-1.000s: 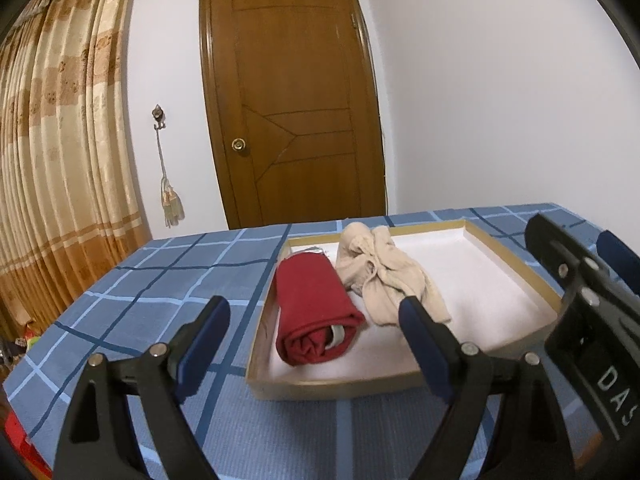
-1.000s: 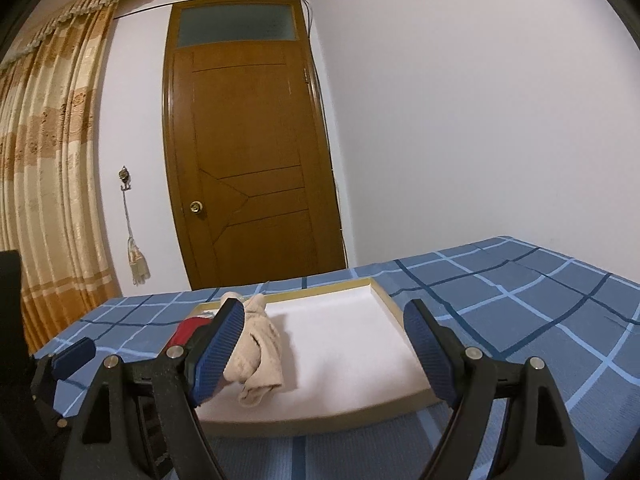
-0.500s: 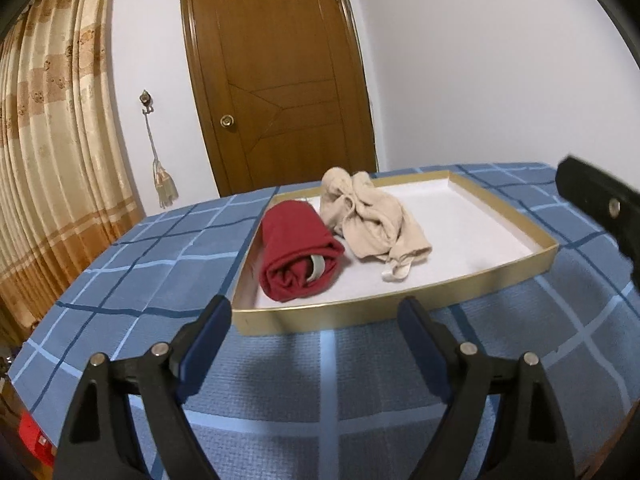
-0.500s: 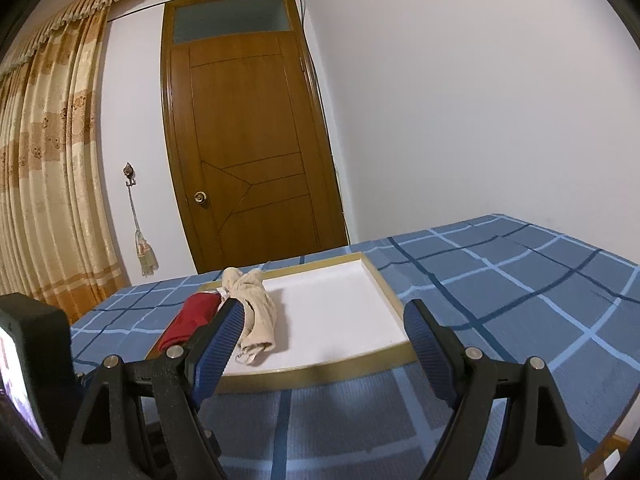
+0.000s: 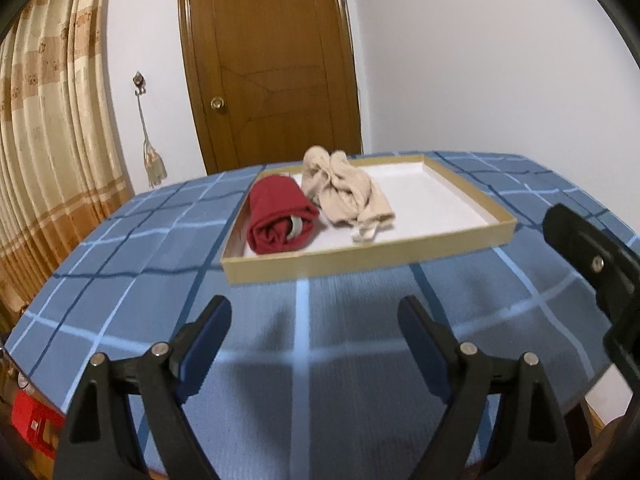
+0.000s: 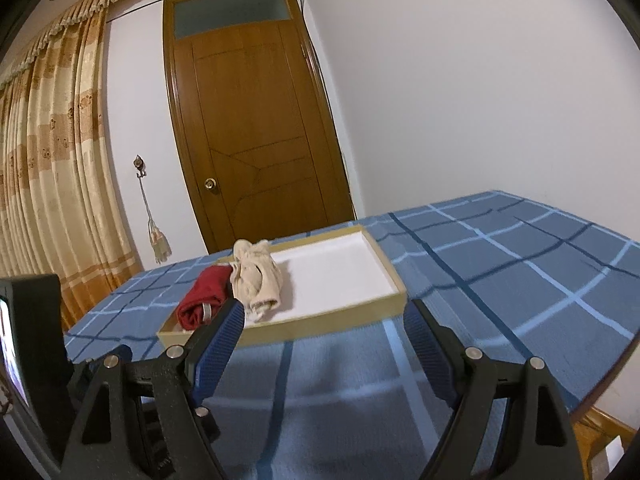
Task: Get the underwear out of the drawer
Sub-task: 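Lift both tools away from the tray and move back toward the drawer, then lower both tools into the open drawer above the clothes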
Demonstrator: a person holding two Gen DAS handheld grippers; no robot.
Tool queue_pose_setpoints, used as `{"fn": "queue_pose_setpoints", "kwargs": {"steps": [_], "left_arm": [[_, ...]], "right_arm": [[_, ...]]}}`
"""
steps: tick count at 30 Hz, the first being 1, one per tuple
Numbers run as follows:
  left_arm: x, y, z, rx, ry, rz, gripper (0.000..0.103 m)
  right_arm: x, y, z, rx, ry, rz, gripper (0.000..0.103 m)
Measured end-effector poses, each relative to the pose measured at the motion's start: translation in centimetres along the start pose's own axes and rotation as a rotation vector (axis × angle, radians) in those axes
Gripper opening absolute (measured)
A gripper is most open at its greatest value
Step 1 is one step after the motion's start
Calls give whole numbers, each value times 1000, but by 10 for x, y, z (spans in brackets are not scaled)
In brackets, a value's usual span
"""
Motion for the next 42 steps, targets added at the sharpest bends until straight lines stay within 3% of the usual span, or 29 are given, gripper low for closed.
{"fn": "queue_pose_setpoints", "kwargs": {"steps": [22,27,33,38,42], "left_arm": [[45,-62,-11,-43,-78,118,91],[46,-90,-3,-54,-96,189,92],[50,-124,-1,-103,-143,284,92],[57,-149,1,-181,-131,333,92],[61,-168,6,-214,-139,381,92]], "right_arm": [[57,-48,-3,6,65,159,84],[73,-65,-13,42,58,197,84],[82,-96,-29,19,94,318,84],[91,-119,-32,31,125,415,84],[101,-143,-21,45,199,510,84]]}}
Point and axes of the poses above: each gripper's, at about its wrist camera, not at the fingertips, and x roughly against the way its jaws point, z to its left, y to its top, the point moved 9 cm from there along -x, roughly the way its jaws point, and after that the axes turned 4 degrees about y, right-handed, at the moved point
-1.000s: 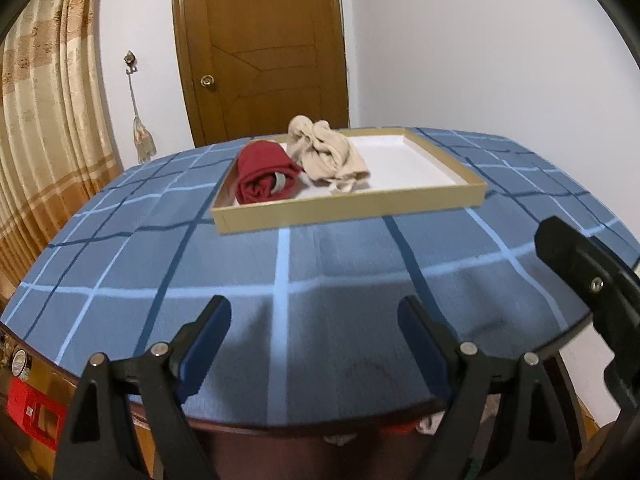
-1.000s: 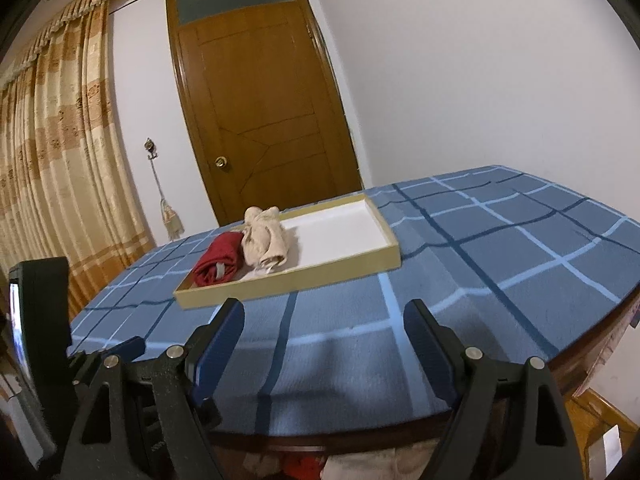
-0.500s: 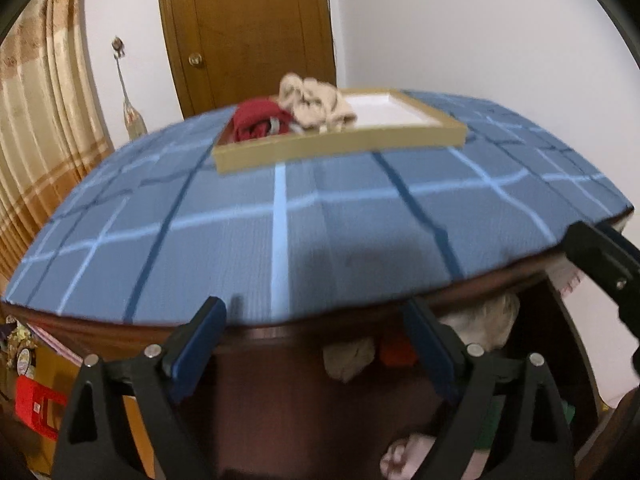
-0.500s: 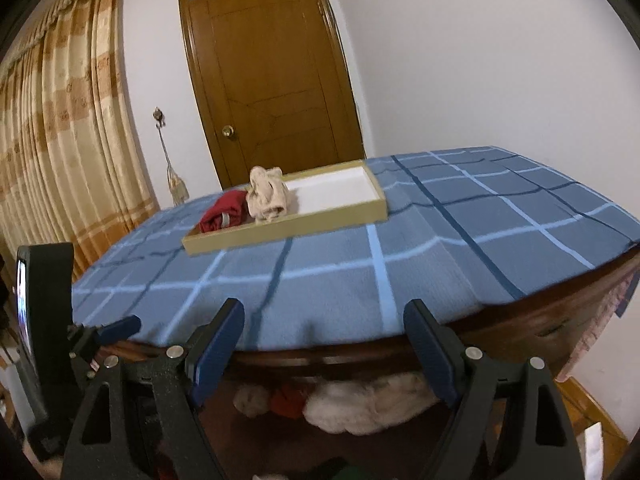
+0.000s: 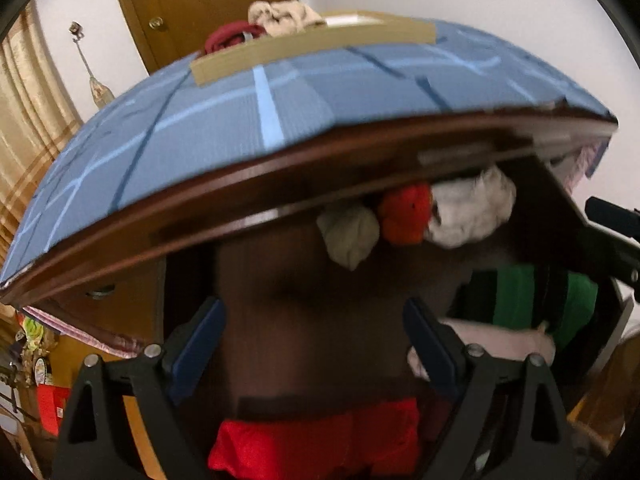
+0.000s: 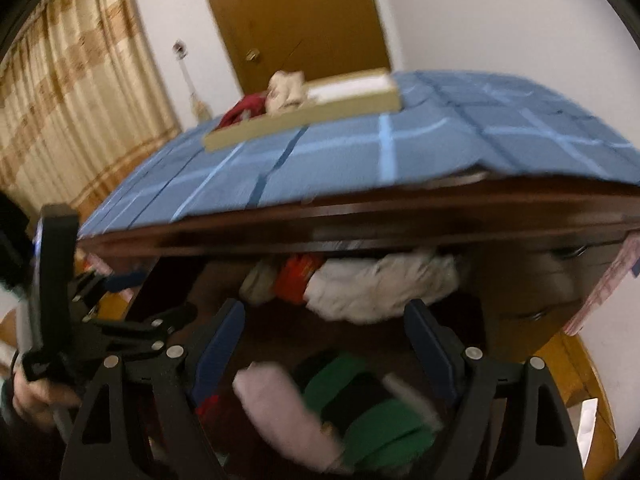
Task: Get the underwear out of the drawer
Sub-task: 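Lower both tools into the open drawer above the clothes, then close the right tool on the pink garment while the left tool grips a red sock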
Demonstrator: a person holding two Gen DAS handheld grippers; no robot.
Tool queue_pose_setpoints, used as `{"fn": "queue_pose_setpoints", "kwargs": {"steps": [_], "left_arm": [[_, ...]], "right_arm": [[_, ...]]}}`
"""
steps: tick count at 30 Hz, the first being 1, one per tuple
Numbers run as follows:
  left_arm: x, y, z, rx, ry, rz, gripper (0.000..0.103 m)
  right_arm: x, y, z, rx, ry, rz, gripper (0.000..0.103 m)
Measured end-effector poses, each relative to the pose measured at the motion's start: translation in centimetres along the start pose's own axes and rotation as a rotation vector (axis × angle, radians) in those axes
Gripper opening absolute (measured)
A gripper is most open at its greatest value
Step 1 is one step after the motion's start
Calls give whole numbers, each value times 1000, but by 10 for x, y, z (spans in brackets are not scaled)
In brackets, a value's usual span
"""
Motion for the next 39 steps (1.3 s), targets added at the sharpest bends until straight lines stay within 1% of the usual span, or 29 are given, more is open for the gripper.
{"fn": "queue_pose_setpoints", "kwargs": {"steps": [2,5,7,9,11,14,16,17,18,20,23,25,27,29,31,34,38,39], "left_arm": [[-2,-12,1,-12,-5,34,92],[-5,-25,3,-38,7,76,92],[-6,-34,5,-62,16,103,92],[-6,-41,6,-78,6,122,92],[-5,-49,8,-86,-18,156,92],[-2,-62,14,-78,-86,198,92],[-1,-69,16,-71,-138,225,92],[0,-70,16,-71,-155,232,92],[1,-73,18,-80,-168,240,92],[2,-77,21,-118,-160,251,92],[4,-80,16,-193,-151,251,92],[7,-79,11,-224,-176,255,92],[8,-80,5,-264,-201,262,92],[7,-81,2,-295,-205,267,92],[3,-81,-1,-326,-195,274,92],[1,-81,1,-357,-186,287,92],[-2,-81,2,-413,-210,294,92],[-3,-81,2,-442,-215,300,92]], "right_arm": [[-6,-12,9,7,43,48,84],[-19,-29,28,50,116,125,84],[-29,-39,38,94,124,177,84],[-38,-48,44,120,132,224,84],[-44,-55,45,130,141,268,84],[-51,-62,45,161,154,336,82],[-56,-66,47,192,165,376,73],[-59,-67,48,205,168,394,68],[-63,-69,48,220,168,420,64],[-71,-70,49,247,157,450,60],[-84,-72,53,265,169,497,60],[-94,-78,56,270,183,549,60],[-101,-85,58,300,160,584,60],[-107,-92,58,319,149,621,60],[-110,-95,58,307,151,638,60],[-114,-96,51,296,124,659,60],[-110,-107,45,293,140,712,60],[-110,-109,44,301,140,725,60]]}}
Point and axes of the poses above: each gripper's, at about its wrist camera, not at the fingertips, and x roughly against the way its jaws point, z to its left, y to its top, the point moved 9 cm from there along -x, roughly the way its jaws point, and after that the axes turned 4 degrees about y, right-handed, at the moved point
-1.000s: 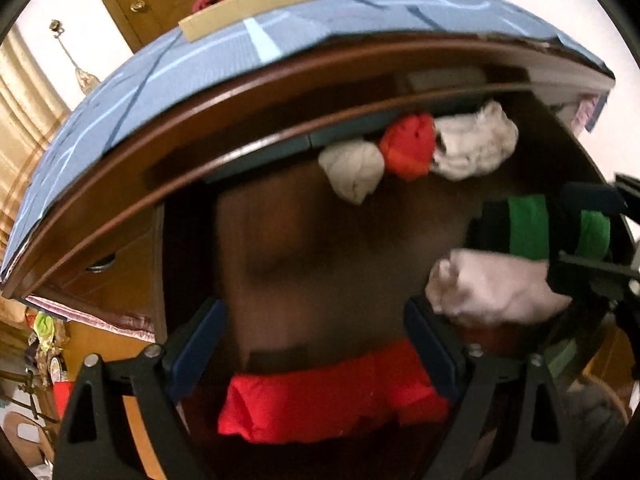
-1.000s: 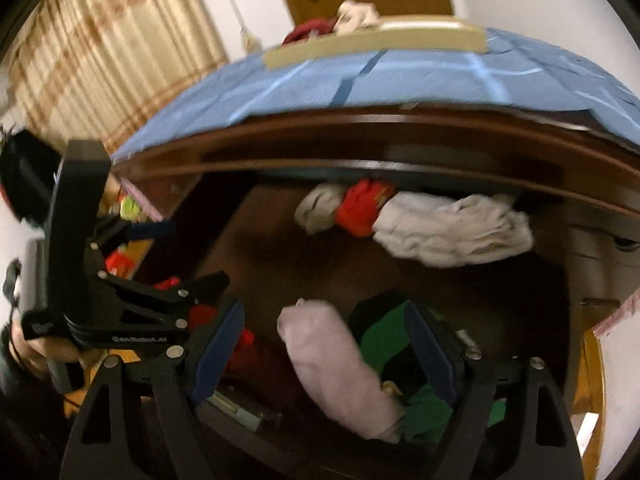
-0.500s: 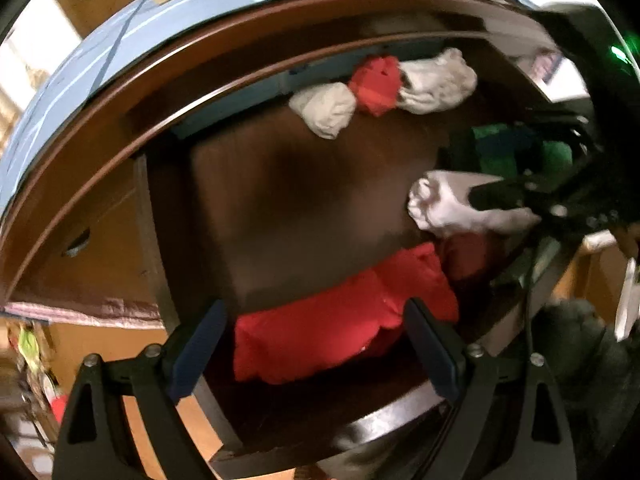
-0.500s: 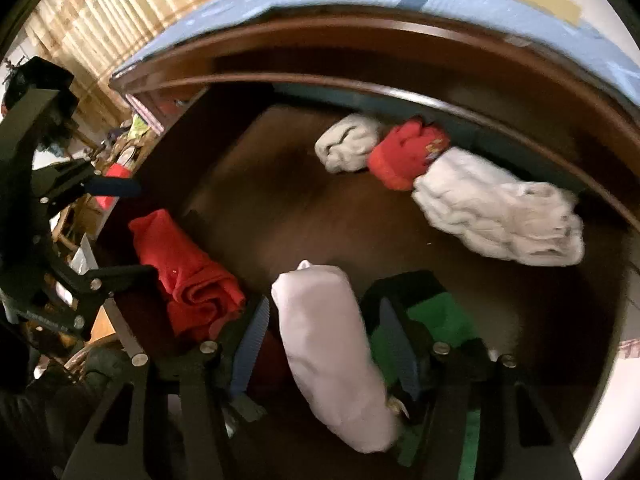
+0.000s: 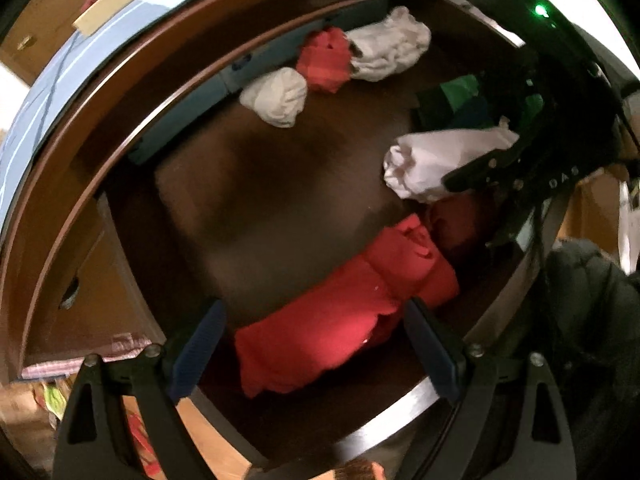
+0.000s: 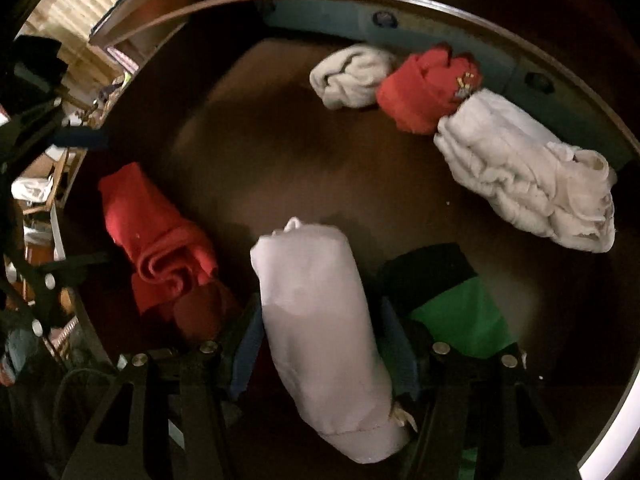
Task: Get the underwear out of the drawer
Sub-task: 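Close the right tool on the pink garment while the left tool grips a red sock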
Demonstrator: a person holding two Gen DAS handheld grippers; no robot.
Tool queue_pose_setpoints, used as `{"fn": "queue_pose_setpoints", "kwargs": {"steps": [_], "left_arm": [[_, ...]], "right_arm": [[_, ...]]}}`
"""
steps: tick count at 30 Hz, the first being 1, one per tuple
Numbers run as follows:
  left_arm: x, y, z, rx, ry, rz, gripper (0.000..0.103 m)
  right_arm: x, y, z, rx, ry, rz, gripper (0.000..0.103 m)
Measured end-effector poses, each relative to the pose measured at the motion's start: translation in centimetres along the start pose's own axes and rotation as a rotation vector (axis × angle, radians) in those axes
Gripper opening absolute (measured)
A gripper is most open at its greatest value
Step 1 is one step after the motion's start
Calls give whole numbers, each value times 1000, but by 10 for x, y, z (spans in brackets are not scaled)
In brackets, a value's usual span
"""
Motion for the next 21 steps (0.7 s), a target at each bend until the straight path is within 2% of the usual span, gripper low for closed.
{"fn": "queue_pose_setpoints", "kwargs": {"steps": [4,7,11,13,15,17,19,21], "left_arm": [[-5,3,-3,-95,-16,30,92],[-11,6,-6,-151,-65,63,92],[-19,7,-8,-222,-100,125,92],[-20,8,-9,-275,-102,142,92],[-21,9,-7,-320,-89,154,92],[-28,9,-2,-344,-53,187,92],[-32,10,-3,-327,-90,214,92],[-35,9,-4,-328,-112,234,92]], "right_arm": [[-6,-9,-7,39,-32,74,59],[-10,-13,-9,74,-39,107,59],[-15,-11,-6,121,-64,149,59],[-15,-10,-6,142,-78,157,55],[-11,-9,-8,135,-76,145,36],[-3,-4,-15,91,-83,103,33],[8,1,-26,37,-88,36,31],[17,3,-34,-27,-58,-30,31]]}}
Point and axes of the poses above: each gripper's, at about its wrist camera, not at the fingertips, and x roughly against the way its jaws point, z to its left, y to its top, the point moved 9 cm from there along -x, roughly the way its jaws point, and after that the axes turned 4 degrees about y, right-handed, at the moved point
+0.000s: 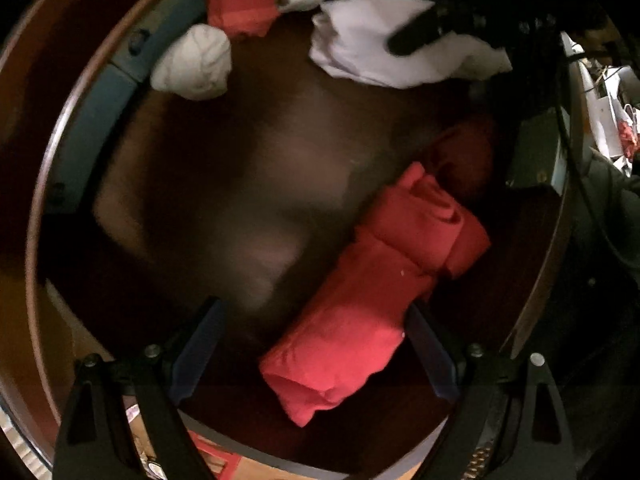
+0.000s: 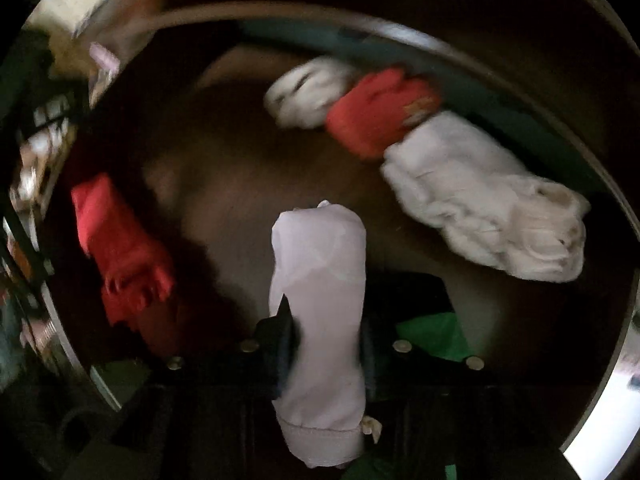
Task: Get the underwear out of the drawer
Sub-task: 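Close the right tool on the pink garment while the left tool grips a red sock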
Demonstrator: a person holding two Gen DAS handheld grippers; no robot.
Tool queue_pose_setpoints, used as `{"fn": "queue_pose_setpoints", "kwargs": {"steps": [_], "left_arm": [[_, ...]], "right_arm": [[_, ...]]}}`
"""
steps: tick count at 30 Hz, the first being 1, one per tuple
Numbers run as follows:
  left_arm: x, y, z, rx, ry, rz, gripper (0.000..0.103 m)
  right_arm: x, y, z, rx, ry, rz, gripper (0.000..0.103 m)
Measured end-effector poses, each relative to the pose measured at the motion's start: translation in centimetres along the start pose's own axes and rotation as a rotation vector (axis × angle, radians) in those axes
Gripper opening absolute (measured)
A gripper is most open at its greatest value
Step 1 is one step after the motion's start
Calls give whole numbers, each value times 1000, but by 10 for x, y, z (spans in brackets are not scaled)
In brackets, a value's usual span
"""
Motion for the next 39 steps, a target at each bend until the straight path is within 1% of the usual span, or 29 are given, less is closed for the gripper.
{"fn": "queue_pose_setpoints", "kwargs": {"steps": [3,4,5,6,7,8,9,10,11,12,14,15,16,17,18,20,21,22,23,24,25,26,28,30,32,35,36,37,39], "left_arm": [[-4,-1,0,6,-24,39,93],[-7,-2,1,26,-47,61,88],[-10,-1,4,47,-81,76,77],[-11,-1,3,61,-109,85,72],[-14,-1,2,81,-150,95,63],[-15,-1,1,93,-174,99,60],[-14,0,0,99,-188,92,59],[-13,2,2,115,-190,75,53],[-12,3,5,130,-182,68,49],[-12,5,11,164,-184,59,48],[-11,10,31,286,-202,39,48],[-11,12,39,325,-199,26,47],[-8,15,49,379,-201,0,43],[-5,18,57,421,-201,-28,42],[-3,20,60,439,-194,-42,42],[4,23,66,447,-151,-74,40],[8,24,67,434,-125,-86,41],[13,25,66,414,-100,-98,47],[16,24,61,402,-90,-102,60],[19,24,59,393,-83,-106,66],[21,24,56,388,-80,-109,76],[22,25,52,385,-83,-108,78],[20,25,45,369,-99,-97,78],[18,26,37,343,-92,-87,78],[13,29,28,307,-77,-68,78],[2,28,20,265,-38,-30,78],[-3,27,20,259,-21,-13,78],[-9,26,21,265,-20,8,78],[-15,26,21,276,-34,22,78]], "right_arm": [[5,-2,-8,-105,85,-55,31],[5,-4,-9,-119,96,-63,31],[5,-6,-8,-126,104,-68,31],[5,-9,-8,-128,109,-74,31],[5,-10,-8,-134,114,-80,31],[3,-9,-7,-140,118,-85,31],[3,-11,-9,-147,121,-93,31],[5,-13,-11,-151,119,-101,31],[10,-6,-9,-154,114,-111,31],[12,-5,-10,-158,109,-121,31],[17,-6,-13,-171,115,-132,31],[19,-7,-14,-182,120,-139,31],[23,-6,-18,-193,124,-148,31],[28,-6,-19,-202,126,-161,31],[31,-5,-20,-216,133,-180,31],[38,-5,-22,-248,157,-206,31],[44,-7,-26,-268,175,-218,31],[45,-6,-26,-278,188,-222,31],[47,-8,-26,-278,196,-222,31],[48,-8,-26,-272,198,-218,31],[48,-8,-26,-269,201,-212,31],[45,-5,-25,-270,205,-204,32],[38,-2,-22,-266,215,-167,38],[25,0,-15,-246,198,-147,47],[19,-1,-11,-212,179,-123,50],[16,-7,-4,-184,150,-88,50],[14,-13,-9,-178,122,-69,50],[12,-14,-10,-170,91,-52,50],[8,-14,-8,-144,62,-27,50]]}}
Point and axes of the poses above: each gripper's, at about its wrist camera, not at the fingertips, and x roughly against the way its jaws point, z to its left, y to its top, the point moved 9 cm from there along -x, roughly the way its jaws point, and after that the axes turned 4 degrees about y, right-handed, at the moved point
